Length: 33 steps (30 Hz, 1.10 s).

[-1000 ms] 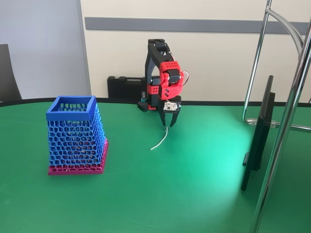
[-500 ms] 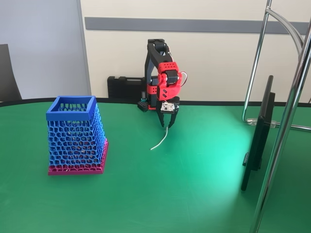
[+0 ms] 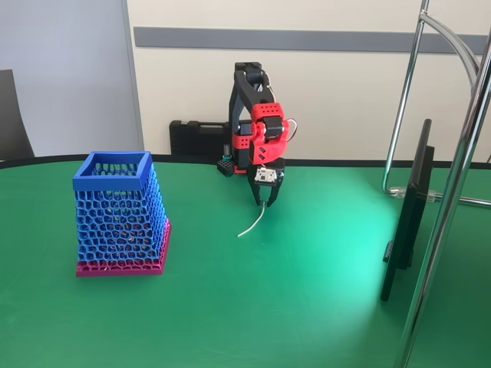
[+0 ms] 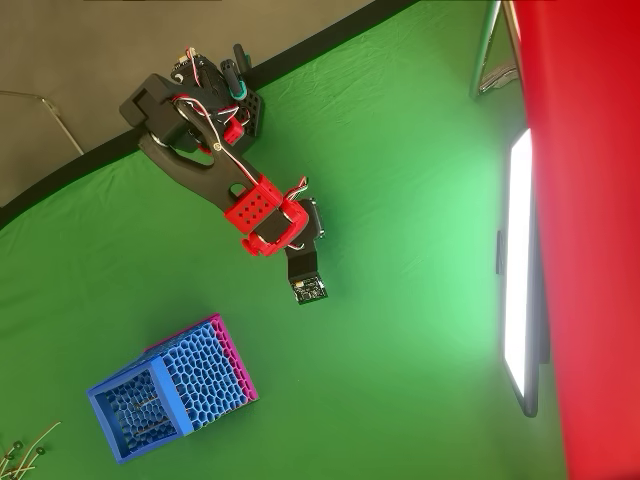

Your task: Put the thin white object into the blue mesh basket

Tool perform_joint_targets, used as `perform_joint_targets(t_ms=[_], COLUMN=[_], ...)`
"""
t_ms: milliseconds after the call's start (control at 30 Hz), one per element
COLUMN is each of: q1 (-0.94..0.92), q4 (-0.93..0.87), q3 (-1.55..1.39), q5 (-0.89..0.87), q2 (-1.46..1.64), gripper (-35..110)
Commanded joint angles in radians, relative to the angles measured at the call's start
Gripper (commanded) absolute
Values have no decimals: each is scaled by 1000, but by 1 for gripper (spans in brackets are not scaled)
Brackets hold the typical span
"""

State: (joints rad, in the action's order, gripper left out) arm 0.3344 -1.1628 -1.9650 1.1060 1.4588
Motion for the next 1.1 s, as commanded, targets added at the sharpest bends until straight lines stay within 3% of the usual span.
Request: perform_joint_targets(t_ms=[0, 1067], q1=[5, 12], q4=[9, 12], q3=[17, -5], q5=[-11, -61], q2=[2, -25], gripper=[14, 12])
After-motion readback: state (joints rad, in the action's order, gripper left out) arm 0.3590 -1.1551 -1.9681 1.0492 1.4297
